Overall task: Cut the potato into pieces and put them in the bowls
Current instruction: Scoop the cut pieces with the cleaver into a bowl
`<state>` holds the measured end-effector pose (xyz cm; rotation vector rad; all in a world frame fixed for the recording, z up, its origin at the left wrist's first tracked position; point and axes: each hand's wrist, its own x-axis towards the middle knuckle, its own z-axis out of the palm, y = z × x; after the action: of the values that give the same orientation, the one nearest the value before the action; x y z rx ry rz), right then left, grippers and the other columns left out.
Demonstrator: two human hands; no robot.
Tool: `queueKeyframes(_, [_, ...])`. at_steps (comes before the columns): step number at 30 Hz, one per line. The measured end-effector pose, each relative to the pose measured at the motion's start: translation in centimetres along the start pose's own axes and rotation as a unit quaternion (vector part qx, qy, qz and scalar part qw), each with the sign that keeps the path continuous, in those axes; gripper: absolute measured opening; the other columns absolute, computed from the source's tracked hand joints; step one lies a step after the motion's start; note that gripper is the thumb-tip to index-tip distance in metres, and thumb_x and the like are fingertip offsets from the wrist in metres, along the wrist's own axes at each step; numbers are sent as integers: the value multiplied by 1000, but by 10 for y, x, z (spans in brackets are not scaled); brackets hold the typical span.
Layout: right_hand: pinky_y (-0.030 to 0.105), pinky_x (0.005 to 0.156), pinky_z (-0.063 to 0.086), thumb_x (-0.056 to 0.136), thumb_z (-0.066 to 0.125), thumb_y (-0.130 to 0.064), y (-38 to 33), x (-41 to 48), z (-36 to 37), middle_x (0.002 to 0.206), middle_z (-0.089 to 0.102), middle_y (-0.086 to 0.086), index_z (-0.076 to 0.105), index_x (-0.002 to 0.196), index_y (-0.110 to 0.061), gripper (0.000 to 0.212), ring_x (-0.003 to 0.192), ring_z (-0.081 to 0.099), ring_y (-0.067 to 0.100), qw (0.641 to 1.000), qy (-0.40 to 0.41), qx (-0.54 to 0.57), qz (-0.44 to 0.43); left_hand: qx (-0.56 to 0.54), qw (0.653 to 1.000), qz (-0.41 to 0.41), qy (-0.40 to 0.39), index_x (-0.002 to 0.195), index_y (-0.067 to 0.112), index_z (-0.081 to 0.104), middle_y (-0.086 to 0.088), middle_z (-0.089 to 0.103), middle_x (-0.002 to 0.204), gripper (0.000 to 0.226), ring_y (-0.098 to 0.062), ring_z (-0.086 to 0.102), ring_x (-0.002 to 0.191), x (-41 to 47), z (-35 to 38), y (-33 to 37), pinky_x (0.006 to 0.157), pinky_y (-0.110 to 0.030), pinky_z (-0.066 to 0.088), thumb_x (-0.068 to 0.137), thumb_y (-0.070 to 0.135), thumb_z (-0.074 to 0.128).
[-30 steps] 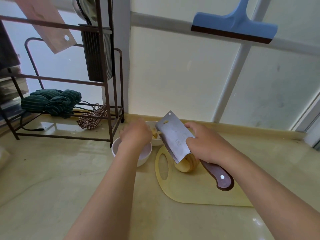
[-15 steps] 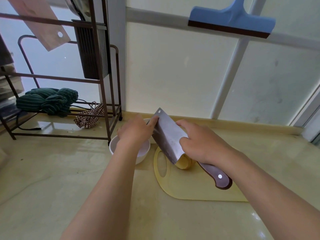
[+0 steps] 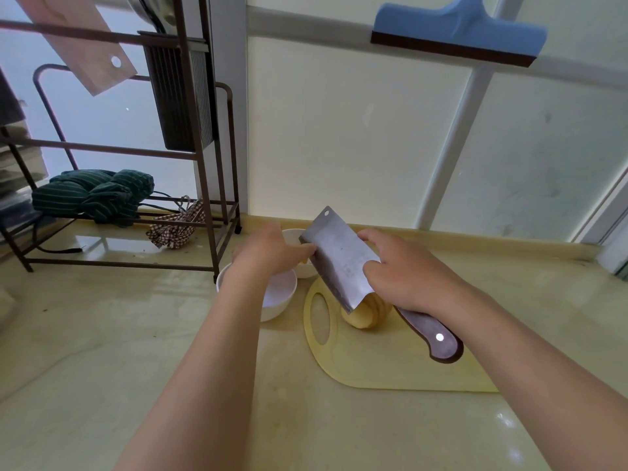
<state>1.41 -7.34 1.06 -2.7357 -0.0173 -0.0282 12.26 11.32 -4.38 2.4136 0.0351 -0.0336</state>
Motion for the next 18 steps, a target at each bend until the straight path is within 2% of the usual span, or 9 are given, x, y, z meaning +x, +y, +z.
queueKeyframes(3, [40,91,49,96,45,-21,1,1,1,121,62,-3,36,156,-36,63,113,58,26,1000,-2,0,-5,27,999,0,19,138,15,43,-4,57,128,80,-28,55,117,-1,3,-2,98,-46,47,77,63,66])
queueKeyframes(6, [36,81,45,96,44,-20,3,1,0,112,62,-7,40,152,-37,59,104,59,23,1000,-3,19,-7,58,998,1,38,132,15,46,-4,58,113,62,-28,58,106,-2,3,-4,92,-45,51,85,51,64])
queueKeyframes(9, [34,78,42,94,44,-18,8,1,-1,94,60,-12,45,148,-38,57,92,59,22,999,1,38,-3,38,998,-1,53,134,12,46,-9,58,124,48,-30,57,110,0,2,-5,93,-43,50,94,33,61])
queueKeyframes(12, [32,73,44,93,44,-18,13,-1,-5,91,60,-14,44,149,-39,60,86,62,18,999,4,48,-1,1,998,0,68,134,9,47,-12,57,126,38,-26,56,105,1,-2,-4,83,-35,48,98,18,54])
queueKeyframes(14, [29,65,43,94,44,-15,17,-3,-10,85,58,-17,46,149,-38,60,78,61,11,998,10,66,2,-17,997,4,69,132,10,48,-11,57,122,37,-24,52,96,0,-5,-3,79,-35,48,95,9,50])
queueKeyframes(16, [28,59,42,93,44,-12,23,-5,-14,77,58,-16,48,146,-39,59,67,61,9,996,18,89,17,-33,997,14,73,125,13,50,-9,55,113,36,-23,52,93,-2,-8,-1,81,-37,52,90,3,48])
queueKeyframes(18, [26,52,44,91,45,-10,33,-8,-15,67,63,-9,53,139,-40,57,54,62,12,990,25,132,39,-43,995,37,84,127,14,51,-7,56,119,41,-23,53,98,-5,-11,3,80,-35,50,88,1,48])
